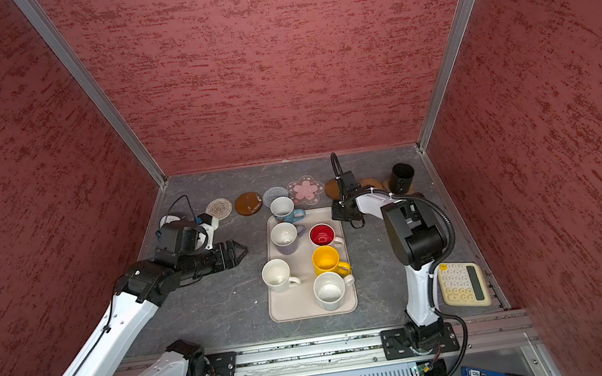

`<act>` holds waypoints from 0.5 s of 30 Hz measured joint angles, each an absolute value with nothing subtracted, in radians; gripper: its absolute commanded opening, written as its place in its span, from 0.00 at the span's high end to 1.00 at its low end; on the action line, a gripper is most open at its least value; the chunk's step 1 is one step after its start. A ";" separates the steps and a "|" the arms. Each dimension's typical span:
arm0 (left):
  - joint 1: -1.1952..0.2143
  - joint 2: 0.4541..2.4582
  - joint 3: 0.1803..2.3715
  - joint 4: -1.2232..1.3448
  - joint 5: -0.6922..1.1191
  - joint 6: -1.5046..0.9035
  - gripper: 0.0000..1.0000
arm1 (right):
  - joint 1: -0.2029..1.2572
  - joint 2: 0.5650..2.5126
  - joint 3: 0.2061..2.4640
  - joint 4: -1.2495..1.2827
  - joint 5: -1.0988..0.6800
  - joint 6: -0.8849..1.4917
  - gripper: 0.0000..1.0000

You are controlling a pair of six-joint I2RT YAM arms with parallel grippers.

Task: Place cups on coasters
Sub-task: Move the tray to the center of the table.

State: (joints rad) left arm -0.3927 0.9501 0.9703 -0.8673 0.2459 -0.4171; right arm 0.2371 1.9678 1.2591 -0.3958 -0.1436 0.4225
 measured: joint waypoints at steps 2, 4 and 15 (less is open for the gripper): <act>-0.393 0.950 0.970 -0.867 0.246 -0.417 0.18 | 0.220 1.961 1.248 -0.393 -0.140 0.422 1.00; -0.393 0.950 0.970 -0.867 0.246 -0.417 0.18 | 0.210 1.956 1.242 -0.386 -0.138 0.423 1.00; -0.393 0.967 0.971 -0.867 0.245 -0.417 0.18 | 0.198 1.945 1.217 -0.352 -0.153 0.407 0.79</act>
State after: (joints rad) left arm -0.3927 0.9668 0.9714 -0.8673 0.2451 -0.4171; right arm 0.1982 1.9446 1.2167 -0.3515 -0.1532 0.4072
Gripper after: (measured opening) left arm 0.823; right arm 0.105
